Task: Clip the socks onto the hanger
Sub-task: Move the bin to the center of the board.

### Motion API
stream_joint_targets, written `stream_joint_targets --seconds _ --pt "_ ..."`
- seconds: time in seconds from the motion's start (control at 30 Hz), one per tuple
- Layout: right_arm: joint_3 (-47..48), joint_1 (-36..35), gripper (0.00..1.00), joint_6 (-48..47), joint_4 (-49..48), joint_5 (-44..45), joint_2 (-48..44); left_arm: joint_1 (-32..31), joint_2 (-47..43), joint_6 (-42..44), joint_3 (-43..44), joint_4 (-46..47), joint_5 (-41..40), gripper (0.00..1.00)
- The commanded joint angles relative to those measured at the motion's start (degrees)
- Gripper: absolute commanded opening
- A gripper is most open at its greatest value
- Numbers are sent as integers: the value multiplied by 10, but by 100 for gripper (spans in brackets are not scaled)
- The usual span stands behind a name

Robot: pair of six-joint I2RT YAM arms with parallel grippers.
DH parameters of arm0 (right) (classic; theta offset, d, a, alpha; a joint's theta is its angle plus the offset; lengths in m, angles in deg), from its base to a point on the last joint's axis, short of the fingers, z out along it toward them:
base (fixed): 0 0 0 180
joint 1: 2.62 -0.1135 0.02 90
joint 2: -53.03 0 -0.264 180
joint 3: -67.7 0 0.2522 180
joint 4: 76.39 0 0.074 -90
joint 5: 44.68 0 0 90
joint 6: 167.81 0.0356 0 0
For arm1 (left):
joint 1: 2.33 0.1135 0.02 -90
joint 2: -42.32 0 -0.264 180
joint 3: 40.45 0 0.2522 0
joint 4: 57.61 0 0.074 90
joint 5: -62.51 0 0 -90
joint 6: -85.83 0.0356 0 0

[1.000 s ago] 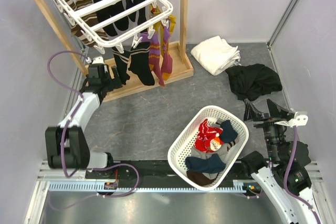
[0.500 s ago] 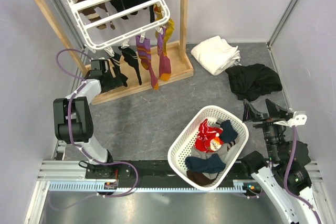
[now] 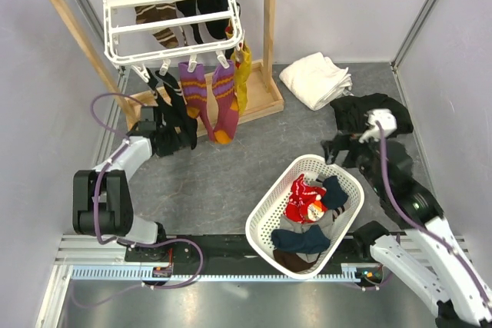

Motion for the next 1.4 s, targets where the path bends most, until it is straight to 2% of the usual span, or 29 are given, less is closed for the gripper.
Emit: stream_joint_targets --seconds 0.0,0.27,0.4,0.5,0.7,0.9,1.2,1.37 --pt "34 -2 98 69 93 -96 100 -41 -54 -40 -49 -47 54 93" --pt "-7 -2 98 129 71 -154 185 -129 -169 -100 -116 -45 80 93" --pt "-39 -2 98 156 21 -169 233 -177 -196 -122 -135 -39 87 93" --pt "-60 -2 98 181 -22 -168 274 -187 -220 -129 -151 -36 94 93" --pt "-74 6 98 196 -126 -121 344 -186 -331 -119 -162 -61 26 95" --pt "-38 35 98 172 -232 -80 459 -179 -379 -95 -142 -89 -42 99" --pt "109 89 98 59 -334 -22 598 -164 -399 -65 -130 -90 -122 99" --pt "145 89 98 41 -324 -78 561 -118 -336 -35 -101 -61 -117 99"
